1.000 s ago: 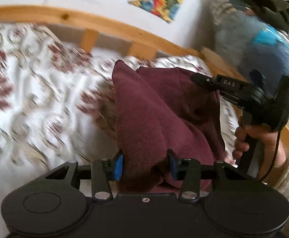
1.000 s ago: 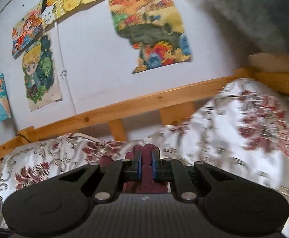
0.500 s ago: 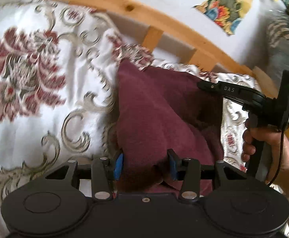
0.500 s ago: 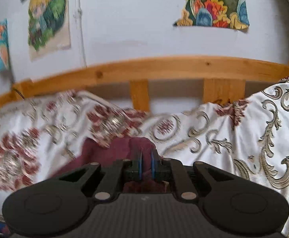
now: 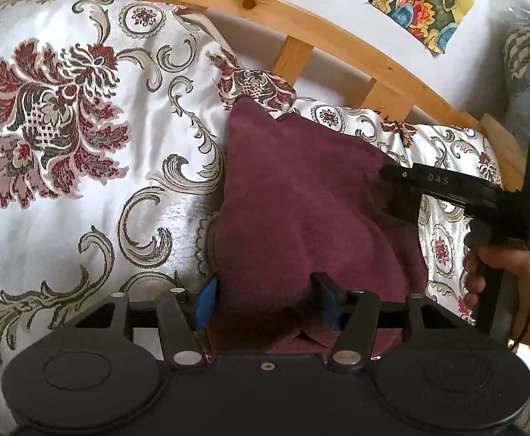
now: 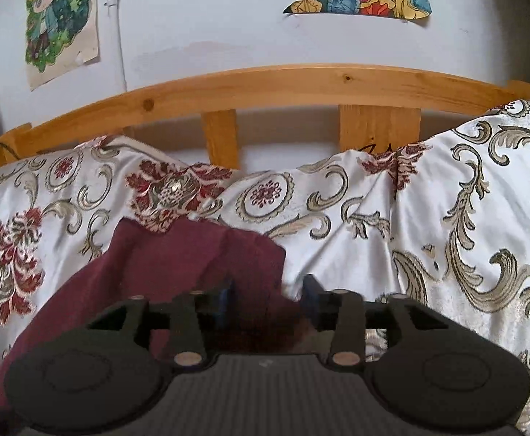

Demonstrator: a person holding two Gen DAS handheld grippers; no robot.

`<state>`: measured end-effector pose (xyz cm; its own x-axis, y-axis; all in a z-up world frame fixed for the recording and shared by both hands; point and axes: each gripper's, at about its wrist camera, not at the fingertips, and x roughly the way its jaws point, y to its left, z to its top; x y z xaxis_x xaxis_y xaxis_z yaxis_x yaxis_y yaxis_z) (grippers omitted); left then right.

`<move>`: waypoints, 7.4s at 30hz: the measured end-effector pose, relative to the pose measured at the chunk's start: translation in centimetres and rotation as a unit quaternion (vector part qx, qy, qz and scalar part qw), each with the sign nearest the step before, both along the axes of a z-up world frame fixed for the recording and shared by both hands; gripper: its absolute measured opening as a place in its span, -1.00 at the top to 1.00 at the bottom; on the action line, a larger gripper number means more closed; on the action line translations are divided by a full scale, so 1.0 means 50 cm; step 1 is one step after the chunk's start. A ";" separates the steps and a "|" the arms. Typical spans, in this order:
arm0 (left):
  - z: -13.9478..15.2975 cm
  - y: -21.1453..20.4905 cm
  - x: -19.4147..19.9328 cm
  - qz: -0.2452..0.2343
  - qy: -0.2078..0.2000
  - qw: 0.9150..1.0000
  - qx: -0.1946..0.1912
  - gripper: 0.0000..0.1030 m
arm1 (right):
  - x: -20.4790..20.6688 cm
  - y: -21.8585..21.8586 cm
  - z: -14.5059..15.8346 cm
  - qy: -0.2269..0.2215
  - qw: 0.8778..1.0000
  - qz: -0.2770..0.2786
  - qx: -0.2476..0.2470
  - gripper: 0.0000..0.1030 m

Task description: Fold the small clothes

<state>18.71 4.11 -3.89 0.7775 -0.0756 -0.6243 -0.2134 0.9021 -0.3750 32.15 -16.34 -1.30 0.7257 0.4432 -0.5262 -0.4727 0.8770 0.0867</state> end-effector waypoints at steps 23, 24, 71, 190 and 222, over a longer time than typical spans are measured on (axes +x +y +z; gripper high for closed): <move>0.055 -0.013 -0.070 -0.015 -0.021 0.999 0.045 -0.98 | -0.286 -0.105 0.021 -0.052 0.998 -0.013 0.016 -0.99; 0.060 -0.015 -0.075 -0.016 -0.024 0.998 0.052 -0.99 | -0.301 -0.109 0.023 -0.057 0.998 -0.017 0.020 -1.00; 0.060 -0.078 -0.349 -0.053 -0.100 0.973 0.199 -0.99 | -0.705 -0.106 -0.006 -0.142 0.983 -0.116 0.010 -1.00; 0.049 -0.055 -0.357 -0.035 -0.090 0.979 0.179 -0.99 | -0.692 -0.103 -0.027 -0.122 0.985 -0.123 0.018 -1.00; 0.049 -0.064 -0.356 -0.047 -0.086 0.974 0.206 -0.99 | -0.688 -0.103 -0.028 -0.117 0.985 -0.124 0.020 -1.00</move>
<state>0.92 0.90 -1.43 0.8746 0.0788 -0.4783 -0.0893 0.9960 0.0008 -2.26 -21.51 -2.72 0.9138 0.2535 -0.3174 -0.2550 0.9662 0.0377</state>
